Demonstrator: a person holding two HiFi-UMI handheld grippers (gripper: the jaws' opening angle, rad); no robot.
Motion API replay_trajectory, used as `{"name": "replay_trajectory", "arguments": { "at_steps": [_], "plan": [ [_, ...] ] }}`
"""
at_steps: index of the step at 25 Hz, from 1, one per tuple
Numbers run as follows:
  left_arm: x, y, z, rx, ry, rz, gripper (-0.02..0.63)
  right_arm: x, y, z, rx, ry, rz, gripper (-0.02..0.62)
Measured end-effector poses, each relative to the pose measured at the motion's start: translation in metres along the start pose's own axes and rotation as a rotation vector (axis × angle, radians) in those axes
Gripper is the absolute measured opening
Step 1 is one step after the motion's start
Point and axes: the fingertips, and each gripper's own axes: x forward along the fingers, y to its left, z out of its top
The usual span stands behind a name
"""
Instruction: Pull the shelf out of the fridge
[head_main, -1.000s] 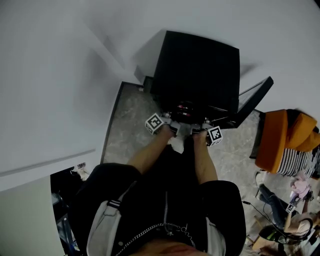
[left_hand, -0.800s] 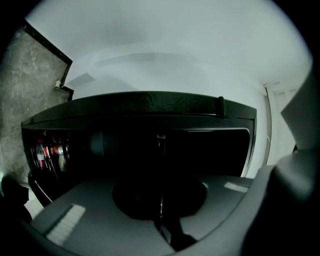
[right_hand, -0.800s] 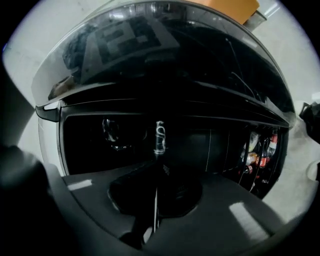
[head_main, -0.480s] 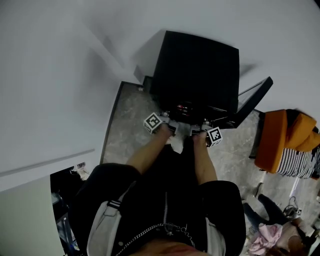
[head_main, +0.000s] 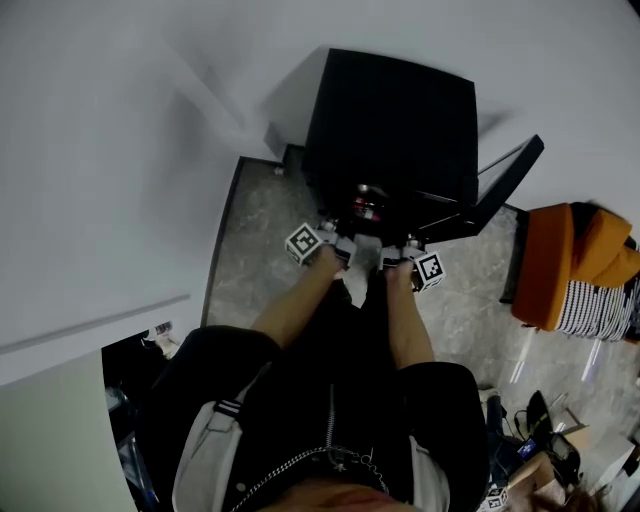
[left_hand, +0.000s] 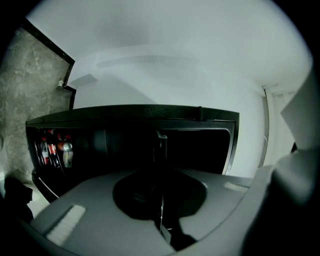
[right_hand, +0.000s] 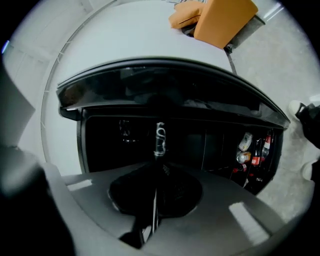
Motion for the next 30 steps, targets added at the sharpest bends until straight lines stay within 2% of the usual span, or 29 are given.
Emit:
{"name": "replay_trajectory", "arguments": {
  "at_steps": [6, 14, 19, 30],
  "plan": [
    [-0.014, -0.005, -0.007, -0.010, -0.009, -0.026, 0.021, -0.019, 0.002, -0.004, 0.004, 0.010, 0.010, 0.017],
    [-0.046, -0.007, -0.014, 0.003, -0.053, -0.017, 0.023, -0.042, 0.001, -0.012, 0.023, 0.048, 0.004, 0.015],
    [-0.060, -0.021, -0.025, 0.016, -0.068, -0.053, 0.026, -0.058, 0.007, -0.011, 0.028, 0.078, 0.002, 0.017],
    [-0.113, -0.034, -0.046, 0.009, -0.129, -0.077, 0.028, -0.102, 0.021, -0.019, -0.008, 0.133, 0.032, 0.017]
  ]
}}
